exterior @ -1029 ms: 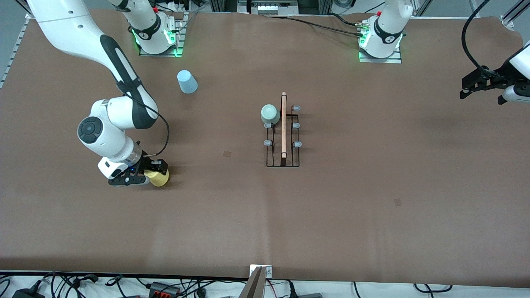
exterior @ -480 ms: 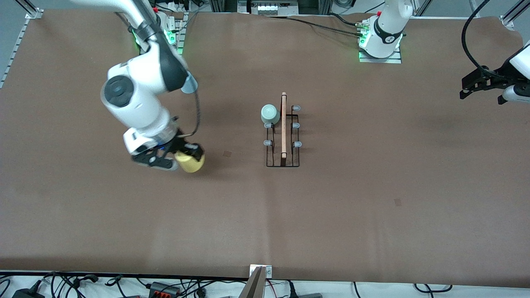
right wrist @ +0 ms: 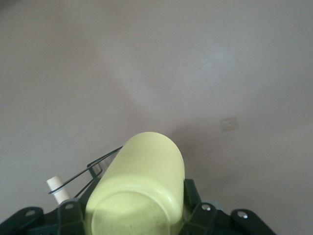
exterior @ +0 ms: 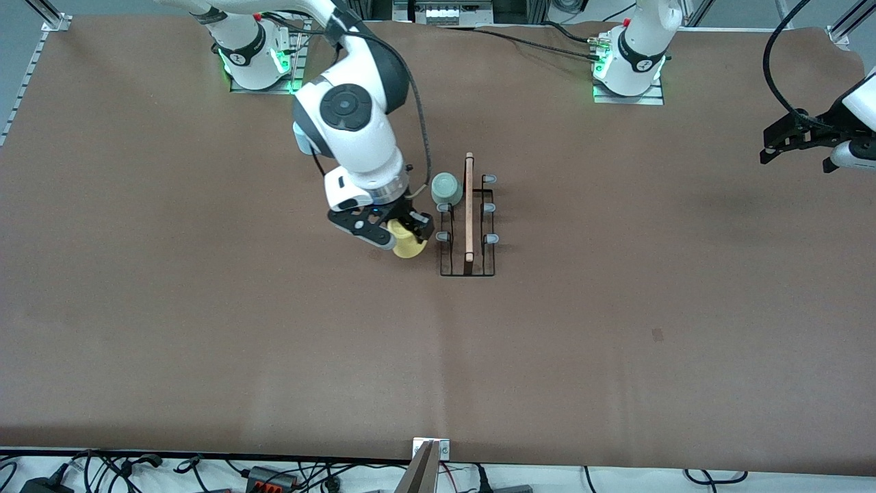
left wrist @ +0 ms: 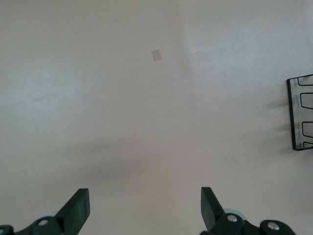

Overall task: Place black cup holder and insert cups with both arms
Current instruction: 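Lift the yellow cup and carry it over the rack with the right gripper, then lower the yellow cup onto a rack peg and open the right gripper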

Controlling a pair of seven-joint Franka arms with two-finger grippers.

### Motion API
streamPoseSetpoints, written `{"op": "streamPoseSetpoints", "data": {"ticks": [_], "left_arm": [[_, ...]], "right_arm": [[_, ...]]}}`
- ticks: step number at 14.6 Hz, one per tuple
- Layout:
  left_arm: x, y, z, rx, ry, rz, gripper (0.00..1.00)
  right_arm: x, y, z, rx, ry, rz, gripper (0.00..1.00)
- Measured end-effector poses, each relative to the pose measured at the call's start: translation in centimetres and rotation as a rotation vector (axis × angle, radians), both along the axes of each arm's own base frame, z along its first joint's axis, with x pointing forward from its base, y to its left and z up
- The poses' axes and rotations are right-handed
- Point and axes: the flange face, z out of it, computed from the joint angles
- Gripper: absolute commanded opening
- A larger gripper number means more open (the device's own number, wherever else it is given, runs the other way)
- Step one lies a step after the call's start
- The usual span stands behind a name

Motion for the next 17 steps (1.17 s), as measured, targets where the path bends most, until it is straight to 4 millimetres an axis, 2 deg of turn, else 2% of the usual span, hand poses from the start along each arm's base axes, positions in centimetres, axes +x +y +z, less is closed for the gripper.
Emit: {"op": "streamPoseSetpoints", "data": {"ticks": [3, 6, 10, 11, 12, 13, 14, 17], "left_arm": [[0.0, 0.0, 0.0, 0.0, 0.0, 0.0, 1.0], [0.0, 0.0, 0.0, 0.0, 0.0, 0.0, 1.0], [0.0, 0.0, 0.0, 0.0, 0.0, 0.0, 1.0], [0.0, 0.0, 0.0, 0.0, 0.0, 0.0, 1.0], [0.0, 0.0, 0.0, 0.0, 0.0, 0.0, 1.0], [0.0, 0.0, 0.0, 0.0, 0.0, 0.0, 1.0], [0.0, 0.0, 0.0, 0.0, 0.0, 0.0, 1.0], [0.0, 0.0, 0.0, 0.0, 0.0, 0.0, 1.0]], "right_arm": [[0.3, 2.0, -0.7, 0.02, -0.004, -0.018, 0.19], [-0.3, 3.8, -2.4, 0.026, -0.001, -0.008, 0.22], [-0.8, 5.0, -4.7, 0.035, -0.002, 0.001, 0.22], [-1.0, 5.2, -5.2, 0.032, 0.001, 0.004, 0.25], [-1.2, 5.4, -5.6, 0.029, 0.006, 0.009, 0.42], [-1.4, 5.6, -5.9, 0.026, 0.009, 0.012, 0.95], [-1.5, 5.7, -6.1, 0.024, 0.011, 0.014, 1.0], [-1.5, 5.7, -6.1, 0.021, 0.007, 0.014, 1.0]]}}
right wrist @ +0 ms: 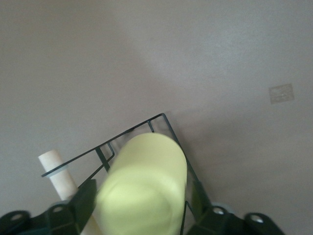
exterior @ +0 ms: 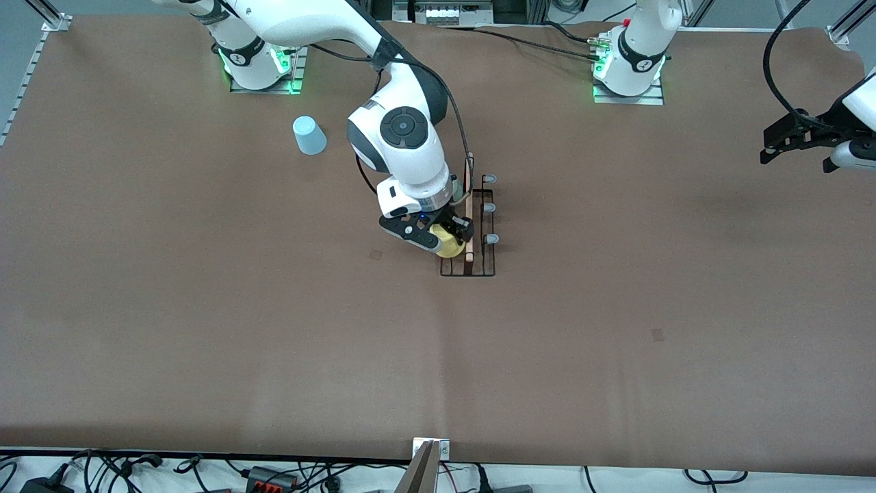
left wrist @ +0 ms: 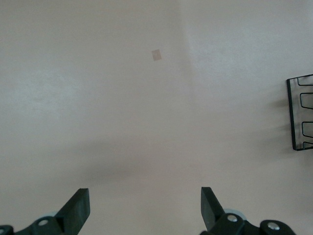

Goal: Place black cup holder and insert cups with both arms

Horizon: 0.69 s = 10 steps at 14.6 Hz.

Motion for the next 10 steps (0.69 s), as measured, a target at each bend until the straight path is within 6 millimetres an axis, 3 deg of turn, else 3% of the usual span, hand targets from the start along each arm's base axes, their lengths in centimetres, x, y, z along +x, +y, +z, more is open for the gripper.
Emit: {"op": "streamPoseSetpoints", "data": {"ticks": [3, 5, 7, 10], "left_arm": [[0.0, 0.0, 0.0, 0.0, 0.0, 0.001, 1.0], [0.0, 0.1, 0.0, 0.0, 0.0, 0.001, 1.0], [0.0, 0.1, 0.0, 0.0, 0.0, 0.002, 1.0], [0.0, 0.1, 0.0, 0.0, 0.0, 0.003, 1.0]], "right_arm": [[1.9, -2.0, 2.2, -0.012, -0.012, -0.019, 1.0], [4.1, -6.2, 6.3, -0.058, 0.0, 0.005, 1.0], [6.4, -13.5, 11.6, -0.097, -0.001, 0.044, 1.0], [8.0, -29.0, 18.9, -0.151, 0.0, 0.105, 1.0]]}}
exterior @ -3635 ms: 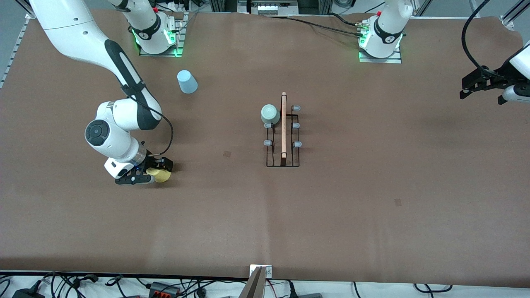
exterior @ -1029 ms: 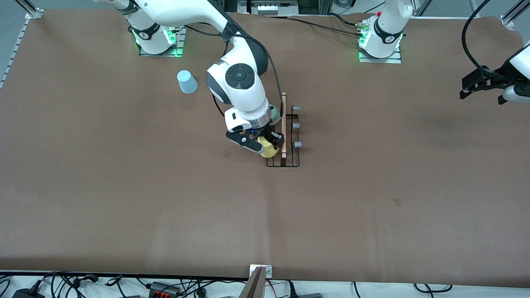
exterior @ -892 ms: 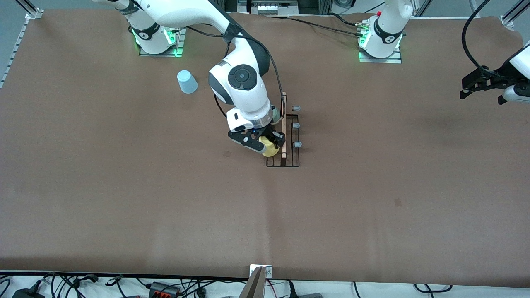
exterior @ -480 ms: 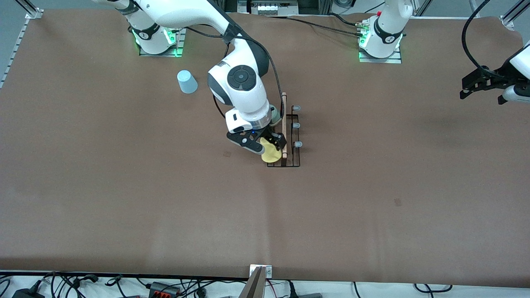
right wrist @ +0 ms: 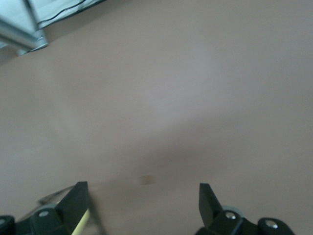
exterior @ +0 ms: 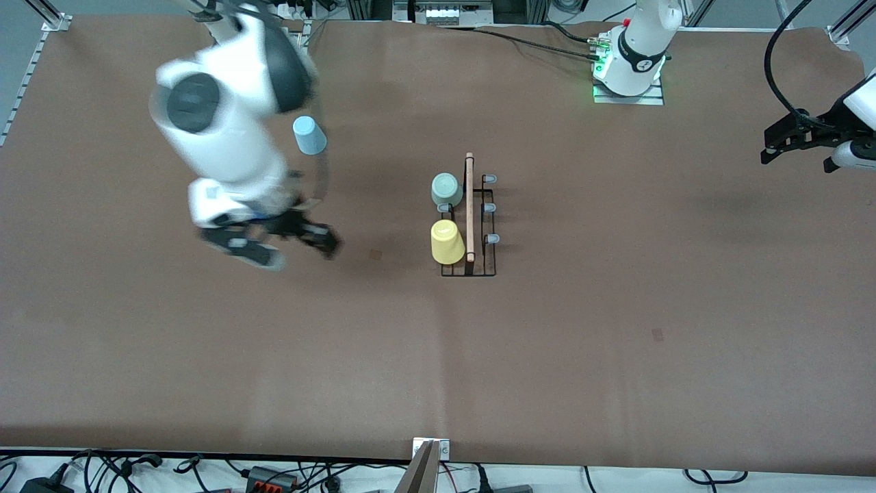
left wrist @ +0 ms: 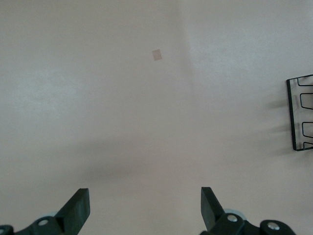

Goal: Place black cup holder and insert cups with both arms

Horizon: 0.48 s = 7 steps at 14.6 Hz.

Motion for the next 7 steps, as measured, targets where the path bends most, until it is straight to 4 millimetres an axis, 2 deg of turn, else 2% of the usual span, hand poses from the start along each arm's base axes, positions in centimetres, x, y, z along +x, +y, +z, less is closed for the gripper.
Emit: {"op": "streamPoseSetpoints", "data": {"ticks": [2, 3, 5, 7], "left_arm": [[0.0, 0.0, 0.0, 0.0, 0.0, 0.0, 1.0], [0.0, 0.0, 0.0, 0.0, 0.0, 0.0, 1.0], [0.0, 0.0, 0.0, 0.0, 0.0, 0.0, 1.0], [0.0, 0.0, 0.0, 0.0, 0.0, 0.0, 1.0]], "right_arm": [[-0.6, -10.8, 3.2, -0.047, 0.044, 0.078, 1.0], [-1.0, -15.2, 4.5, -0.06, 0.057, 0.112, 1.0], [-1.9, -21.6, 6.3, -0.074, 0.068, 0.14, 1.0], [-3.0, -26.4, 7.6, -0.082, 0.092, 0.132, 1.0]]}}
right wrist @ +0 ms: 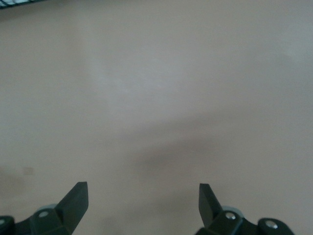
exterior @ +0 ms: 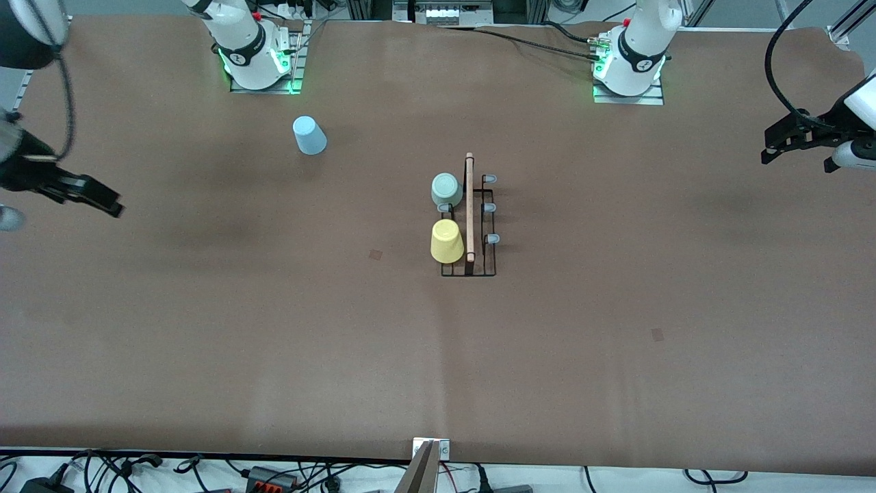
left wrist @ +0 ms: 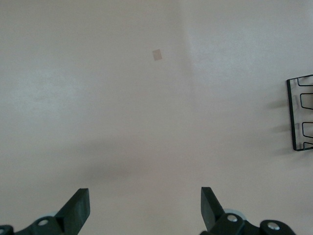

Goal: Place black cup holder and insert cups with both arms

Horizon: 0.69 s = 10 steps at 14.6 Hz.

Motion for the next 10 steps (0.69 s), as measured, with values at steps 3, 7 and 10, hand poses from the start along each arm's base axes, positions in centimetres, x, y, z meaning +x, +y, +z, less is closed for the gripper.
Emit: {"op": "streamPoseSetpoints", "data": {"ticks": [3, 7, 10], "left_arm": [[0.0, 0.0, 0.0, 0.0, 0.0, 0.0, 1.0], [0.0, 0.0, 0.0, 0.0, 0.0, 0.0, 1.0], [0.0, 0.0, 0.0, 0.0, 0.0, 0.0, 1.0]], "right_arm": [[-1.2, -2.6, 1.1, 0.019, 0.052, 0.005, 1.0], [-0.5, 1.0, -0.1, 0.03, 0.082, 0.069, 1.0], [-0.1, 2.3, -0.5, 0.02, 0.081, 0.098, 1.0]]}}
